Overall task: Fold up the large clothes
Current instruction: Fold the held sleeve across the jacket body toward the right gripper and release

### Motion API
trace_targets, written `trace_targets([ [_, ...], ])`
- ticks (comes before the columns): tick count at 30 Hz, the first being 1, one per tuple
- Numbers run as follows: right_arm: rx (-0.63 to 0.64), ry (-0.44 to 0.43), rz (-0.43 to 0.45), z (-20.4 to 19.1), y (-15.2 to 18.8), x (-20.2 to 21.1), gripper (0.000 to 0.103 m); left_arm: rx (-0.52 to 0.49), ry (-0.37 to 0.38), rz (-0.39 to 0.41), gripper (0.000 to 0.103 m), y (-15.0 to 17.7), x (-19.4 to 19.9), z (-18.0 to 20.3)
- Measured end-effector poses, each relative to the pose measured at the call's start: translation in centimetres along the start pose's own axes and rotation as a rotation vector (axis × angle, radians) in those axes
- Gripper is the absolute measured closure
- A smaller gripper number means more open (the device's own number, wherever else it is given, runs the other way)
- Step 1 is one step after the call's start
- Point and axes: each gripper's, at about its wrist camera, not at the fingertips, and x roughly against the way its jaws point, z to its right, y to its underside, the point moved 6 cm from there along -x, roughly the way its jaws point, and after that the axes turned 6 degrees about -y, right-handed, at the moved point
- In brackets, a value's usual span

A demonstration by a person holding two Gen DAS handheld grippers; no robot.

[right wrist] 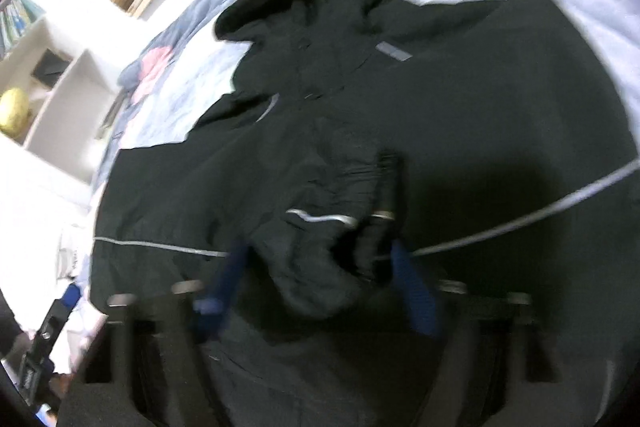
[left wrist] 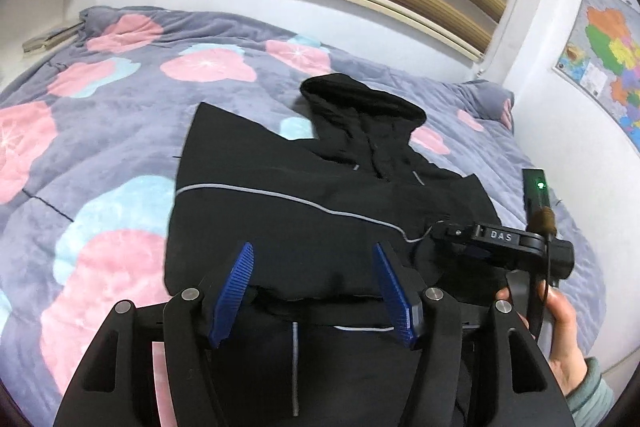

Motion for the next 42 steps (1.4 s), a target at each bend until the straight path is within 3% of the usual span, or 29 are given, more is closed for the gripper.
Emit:
trace_targets([
  [1, 0.017, 0.012, -0.002, -0.3, 0.0, -0.1, 0.064, -0.001, -0.008, 0.001, 0.039, -0.1, -0.2, -0.1],
  [4, 0.121, 0.061, 0.053, -1.8, 0.1, 1.8, 0.069, -0.012, -0.036, 0.012, 0.039, -0.7, -0.5, -0.1],
  [8, 0.174, 0.107, 0.165, -2.2, -0.8, 7.2, 0.069, -0.036, -0.064, 0.033, 0.039, -2.2, -0.9, 0.5],
  [13, 0.175, 0.233, 0.297, 1.2, -2.9, 13.8, 0.069, -0.098, -0.083, -0.004, 0.039, -3.1, -3.9, 2.9],
  [16, 0.105, 0.268, 0.264, 4.8, -3.0, 13.9, 0.069, -0.126, -0.116, -0.104, 0.039, -1.9, -8.4, 3.8],
  [20, 0.052, 0.300, 0.112, 9.2, -1.9, 9.2, 0.069, -0.160, -0.233, -0.241, 0.039, 0.9, -14.4, 3.5],
  [26, 0.050, 0.322, 0.082, 11.2, -1.2, 6.8, 0.069, -0.213, -0.284, -0.227, 0.038, 1.8, -15.4, 3.6],
  [29, 0.057, 0.350, 0.067, 10.3, -1.4, 7.7, 0.058, -0.203, -0.270, -0.218, 0.038, 1.3, -14.6, 3.4],
  [31, 0.085, 0.358, 0.108, 8.5, -1.8, 9.5, 0.045, -0.190, -0.244, -0.194, 0.038, 0.6, -13.2, 3.6],
  [33, 0.143, 0.335, 0.171, 5.6, -2.4, 11.2, 0.038, -0.170, -0.168, -0.148, 0.038, -0.1, -11.2, 4.5],
  [35, 0.195, 0.329, 0.190, 3.4, -3.0, 11.6, 0.037, -0.169, -0.145, -0.096, 0.038, -1.2, -9.7, 5.6],
  [39, 0.288, 0.361, 0.129, 1.1, -3.6, 7.6, 0.037, -0.198, -0.134, -0.092, 0.038, -1.9, -10.3, 7.3],
  [42, 0.241, 0.401, 0.040, 3.8, -3.3, 3.3, 0.037, -0.161, -0.149, -0.188, 0.038, -0.3, -14.0, 6.4],
])
